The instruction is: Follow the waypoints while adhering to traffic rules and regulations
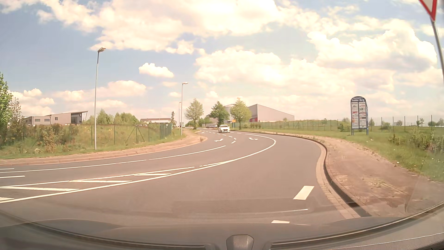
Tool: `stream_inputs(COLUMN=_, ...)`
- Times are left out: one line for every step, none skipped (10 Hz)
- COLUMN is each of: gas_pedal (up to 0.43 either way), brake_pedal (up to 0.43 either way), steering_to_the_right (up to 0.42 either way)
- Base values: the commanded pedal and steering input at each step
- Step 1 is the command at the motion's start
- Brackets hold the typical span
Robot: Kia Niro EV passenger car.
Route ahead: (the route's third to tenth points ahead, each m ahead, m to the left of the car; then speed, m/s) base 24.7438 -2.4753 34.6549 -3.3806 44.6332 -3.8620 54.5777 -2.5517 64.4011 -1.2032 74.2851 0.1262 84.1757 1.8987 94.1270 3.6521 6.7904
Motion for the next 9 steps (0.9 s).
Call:
stream_inputs(gas_pedal=0.130, brake_pedal=0.000, steering_to_the_right=0.169)
stream_inputs(gas_pedal=0.130, brake_pedal=0.000, steering_to_the_right=0.171)
stream_inputs(gas_pedal=0.157, brake_pedal=0.000, steering_to_the_right=0.170)
stream_inputs(gas_pedal=0.209, brake_pedal=0.000, steering_to_the_right=0.171)
stream_inputs(gas_pedal=0.209, brake_pedal=0.000, steering_to_the_right=0.170)
stream_inputs(gas_pedal=0.220, brake_pedal=0.000, steering_to_the_right=0.169)
stream_inputs(gas_pedal=0.220, brake_pedal=0.000, steering_to_the_right=0.163)
stream_inputs(gas_pedal=0.220, brake_pedal=0.000, steering_to_the_right=0.153)
stream_inputs(gas_pedal=0.220, brake_pedal=0.000, steering_to_the_right=0.137)
